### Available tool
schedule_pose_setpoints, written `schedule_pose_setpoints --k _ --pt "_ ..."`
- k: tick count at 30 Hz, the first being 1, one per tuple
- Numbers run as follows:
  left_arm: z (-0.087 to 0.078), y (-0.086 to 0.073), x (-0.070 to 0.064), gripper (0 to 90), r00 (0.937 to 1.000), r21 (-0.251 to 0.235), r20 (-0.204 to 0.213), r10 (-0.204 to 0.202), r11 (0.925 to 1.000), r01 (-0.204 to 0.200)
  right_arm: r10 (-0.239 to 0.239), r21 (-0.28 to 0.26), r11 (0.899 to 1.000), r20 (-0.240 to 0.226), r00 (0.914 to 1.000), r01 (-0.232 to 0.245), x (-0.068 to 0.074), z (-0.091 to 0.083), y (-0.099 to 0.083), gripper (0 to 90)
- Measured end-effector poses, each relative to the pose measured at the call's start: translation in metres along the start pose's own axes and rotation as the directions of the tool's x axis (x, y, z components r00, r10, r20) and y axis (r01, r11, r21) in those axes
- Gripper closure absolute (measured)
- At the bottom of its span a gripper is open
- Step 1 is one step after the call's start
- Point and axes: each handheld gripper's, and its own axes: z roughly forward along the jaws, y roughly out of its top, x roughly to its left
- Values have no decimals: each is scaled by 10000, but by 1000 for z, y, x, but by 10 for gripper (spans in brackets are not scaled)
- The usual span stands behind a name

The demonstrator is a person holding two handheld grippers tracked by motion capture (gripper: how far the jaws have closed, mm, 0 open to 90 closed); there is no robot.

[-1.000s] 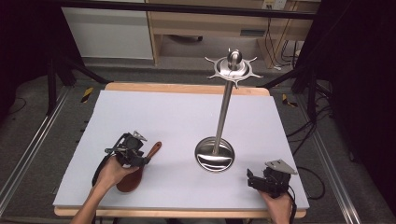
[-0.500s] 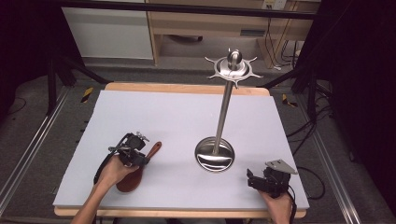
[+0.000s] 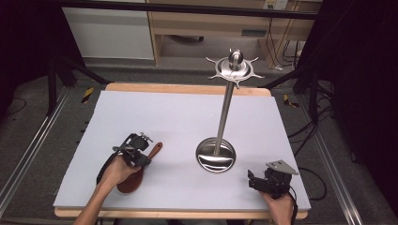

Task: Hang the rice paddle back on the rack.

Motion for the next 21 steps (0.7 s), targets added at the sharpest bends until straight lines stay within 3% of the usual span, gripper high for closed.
schedule_pose_setpoints --k 9,12,17,21 --pt "0 2 -7 730 9987 267 -497 -71 9996 84 -7 49 10000 7 10000 7 0 1 0 71" --pt "0 0 -6 745 9988 58 -424 -226 9997 229 -21 56 10000 -20 10000 21 0 1 0 71" --pt "1 2 -5 772 9987 164 -379 -346 9992 352 27 102 9999 -10 10000 -27 -1 1 0 71" --pt "0 4 -5 780 9992 389 -376 -137 9991 152 11 101 9999 -23 10000 -11 -1 1 0 71"
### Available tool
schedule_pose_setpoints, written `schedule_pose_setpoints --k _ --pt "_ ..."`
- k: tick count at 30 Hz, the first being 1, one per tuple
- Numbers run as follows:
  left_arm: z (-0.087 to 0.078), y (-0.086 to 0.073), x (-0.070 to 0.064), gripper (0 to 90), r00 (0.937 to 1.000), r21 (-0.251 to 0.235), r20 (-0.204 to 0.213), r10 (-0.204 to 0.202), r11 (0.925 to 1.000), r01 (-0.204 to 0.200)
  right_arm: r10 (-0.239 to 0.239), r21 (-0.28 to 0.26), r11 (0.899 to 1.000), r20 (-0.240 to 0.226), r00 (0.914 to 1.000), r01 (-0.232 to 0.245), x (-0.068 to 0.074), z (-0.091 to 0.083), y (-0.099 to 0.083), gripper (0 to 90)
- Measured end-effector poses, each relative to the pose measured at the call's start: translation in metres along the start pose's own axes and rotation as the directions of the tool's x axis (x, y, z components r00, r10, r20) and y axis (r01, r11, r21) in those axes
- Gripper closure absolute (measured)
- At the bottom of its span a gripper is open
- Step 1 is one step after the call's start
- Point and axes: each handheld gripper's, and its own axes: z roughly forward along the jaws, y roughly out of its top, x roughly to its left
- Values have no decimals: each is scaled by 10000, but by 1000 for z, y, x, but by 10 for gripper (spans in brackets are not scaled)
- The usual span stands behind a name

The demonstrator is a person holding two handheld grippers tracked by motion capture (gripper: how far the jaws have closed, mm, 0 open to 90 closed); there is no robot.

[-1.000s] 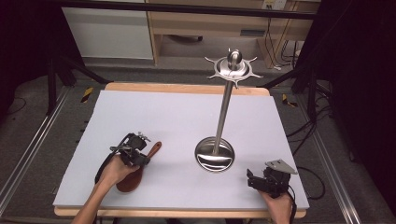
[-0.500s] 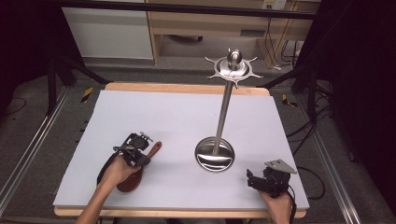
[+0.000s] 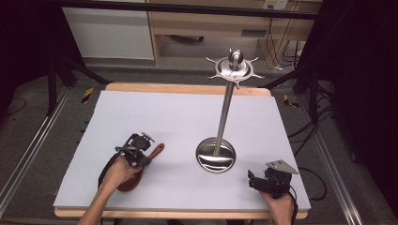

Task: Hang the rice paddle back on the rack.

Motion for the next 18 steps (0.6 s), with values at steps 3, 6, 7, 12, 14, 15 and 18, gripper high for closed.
schedule_pose_setpoints --k 3,6,7,12,14,15,18 --pt "0 2 1 781 10000 123 99 11 9999 -12 10 23 10000 -23 10000 -10 0 0 0 71" --pt "-1 5 1 782 9995 428 9 313 9986 -313 29 24 10000 -35 10000 -29 -1 0 0 71" --pt "-1 5 0 782 9992 512 -20 403 9979 -401 55 35 10000 -28 10000 -55 0 0 0 71" --pt "-1 6 1 783 9985 561 31 552 9969 -553 55 40 10000 -16 10000 -55 -1 0 0 71" --pt "-1 6 2 783 9984 559 110 554 9969 -559 41 38 10000 -19 10000 -41 -1 0 0 71" --pt "-1 6 2 783 9983 566 128 561 9968 -568 40 42 10000 -22 10000 -40 -1 0 0 71" --pt "-2 6 2 783 9977 519 99 675 9963 -680 47 38 10000 -26 10000 -47 -1 0 0 71"
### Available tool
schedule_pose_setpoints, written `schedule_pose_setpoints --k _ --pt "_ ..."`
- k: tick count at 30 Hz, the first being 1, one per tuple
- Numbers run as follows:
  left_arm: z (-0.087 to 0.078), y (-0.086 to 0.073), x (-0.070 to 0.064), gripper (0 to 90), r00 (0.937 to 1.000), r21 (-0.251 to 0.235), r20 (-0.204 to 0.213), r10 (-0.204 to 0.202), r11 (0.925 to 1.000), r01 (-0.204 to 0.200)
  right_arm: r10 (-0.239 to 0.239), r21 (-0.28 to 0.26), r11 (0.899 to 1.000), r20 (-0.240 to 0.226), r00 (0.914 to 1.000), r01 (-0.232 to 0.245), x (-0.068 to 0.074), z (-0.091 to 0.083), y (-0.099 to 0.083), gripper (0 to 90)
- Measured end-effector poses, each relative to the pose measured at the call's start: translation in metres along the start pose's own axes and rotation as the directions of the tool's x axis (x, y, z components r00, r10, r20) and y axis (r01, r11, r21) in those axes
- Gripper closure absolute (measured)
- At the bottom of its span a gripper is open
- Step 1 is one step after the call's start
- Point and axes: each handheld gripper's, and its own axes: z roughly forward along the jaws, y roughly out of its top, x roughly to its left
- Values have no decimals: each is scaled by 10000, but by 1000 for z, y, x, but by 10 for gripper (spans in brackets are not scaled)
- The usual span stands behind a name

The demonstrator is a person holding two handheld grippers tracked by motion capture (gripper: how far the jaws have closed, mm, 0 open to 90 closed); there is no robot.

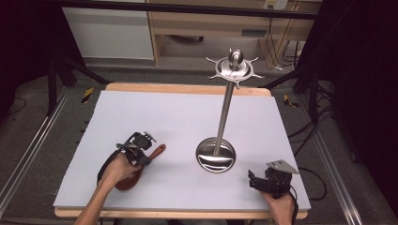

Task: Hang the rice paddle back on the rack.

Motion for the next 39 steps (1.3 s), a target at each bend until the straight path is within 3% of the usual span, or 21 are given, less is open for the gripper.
schedule_pose_setpoints --k 14,27,29,34,36,39 --pt "-8 -6 0 784 9996 -268 225 143 9995 -137 3 -4 10000 14 10000 -3 -1 0 0 71" --pt "-36 -19 -3 784 9983 -1229 561 150 9924 -80 -9 -16 10000 28 10000 9 -1 0 0 72" --pt "-40 -21 -3 784 9982 -1458 580 147 9893 -60 19 -19 10000 33 10000 -19 -1 0 0 73" --pt "-49 -28 -5 783 9965 -2353 819 154 9719 43 15 9 10000 52 10000 -15 -1 0 0 73" --pt "-51 -31 -7 783 9975 -2640 689 135 9645 52 19 13 10000 53 10000 -19 -1 0 0 73" --pt "-54 -36 -9 783 9982 -3326 596 -44 9428 240 39 17 10000 71 10000 -39 -1 0 0 74"
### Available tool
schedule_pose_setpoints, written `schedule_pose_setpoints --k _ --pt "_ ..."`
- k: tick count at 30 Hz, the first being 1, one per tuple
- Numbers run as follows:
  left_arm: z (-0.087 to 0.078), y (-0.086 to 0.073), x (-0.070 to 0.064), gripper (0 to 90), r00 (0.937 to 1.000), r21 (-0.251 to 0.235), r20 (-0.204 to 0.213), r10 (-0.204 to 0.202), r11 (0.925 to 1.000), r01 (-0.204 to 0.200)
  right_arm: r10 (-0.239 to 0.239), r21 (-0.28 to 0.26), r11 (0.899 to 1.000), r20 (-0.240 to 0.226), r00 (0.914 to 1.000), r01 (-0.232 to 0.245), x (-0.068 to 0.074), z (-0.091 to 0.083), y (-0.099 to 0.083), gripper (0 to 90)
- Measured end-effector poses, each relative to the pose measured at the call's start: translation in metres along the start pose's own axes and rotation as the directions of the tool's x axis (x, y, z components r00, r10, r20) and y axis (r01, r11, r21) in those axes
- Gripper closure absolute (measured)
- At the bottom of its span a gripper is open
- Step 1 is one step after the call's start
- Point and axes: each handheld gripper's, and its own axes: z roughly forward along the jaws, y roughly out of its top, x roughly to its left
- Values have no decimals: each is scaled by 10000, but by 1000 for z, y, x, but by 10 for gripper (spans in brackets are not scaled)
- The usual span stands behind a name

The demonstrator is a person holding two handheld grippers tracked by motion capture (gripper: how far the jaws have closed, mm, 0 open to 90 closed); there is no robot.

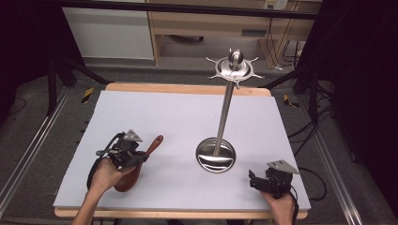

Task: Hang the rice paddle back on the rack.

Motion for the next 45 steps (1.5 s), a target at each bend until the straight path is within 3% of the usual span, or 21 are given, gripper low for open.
schedule_pose_setpoints --k 3,9,13,15,16,19,25,27,28,29,36,37,45 --pt "-5 -3 -2 783 9999 -663 12 -113 9977 114 5 9 10000 5 10000 -5 0 0 0 74" --pt "-15 -10 -10 783 10000 -1771 -72 -4 9842 -9 -46 -4 10000 15 10000 46 0 0 0 74" --pt "-20 -11 -13 783 9998 -2500 -176 -60 9683 14 -52 -25 10000 10 10000 52 0 0 0 75" --pt "-24 -12 -14 782 9999 -2863 -46 -129 9581 110 -66 -28 10000 -1 10000 66 0 0 0 75" --pt "-26 -13 -15 782 9998 -3157 45 -181 9487 186 -61 -34 10000 -2 10000 61 0 0 0 75" --pt "-30 -15 -18 782 9995 -3707 -213 -233 9286 137 -32 -52 10000 -22 10000 32 0 0 0 75" --pt "-31 -17 -20 783 9987 -4338 -358 -367 9008 176 -49 -42 10000 -49 10000 48 1 0 1 75" --pt "-32 -17 -22 782 9986 -4593 -390 -367 8881 147 -86 -33 10000 -40 10000 86 1 0 1 75" --pt "-34 -17 -24 782 9986 -4896 -389 -365 8719 128 -104 -31 9999 -41 9999 104 0 0 1 75" --pt "-34 -17 -24 782 9986 -4896 -389 -365 8719 128 -104 -31 9999 -41 9999 104 0 0 1 75" --pt "-43 -11 -34 783 9991 -5597 -388 -183 8287 -66 -100 -28 9999 -13 9999 100 1 1 1 76" --pt "-44 -10 -35 783 9992 -5607 -358 -154 8280 -73 -100 -28 9999 -13 9999 100 1 1 1 76" --pt "-52 1 -38 782 9996 -6030 -276 -62 7976 -117 -76 -19 10000 -7 10000 76 2 2 1 76"
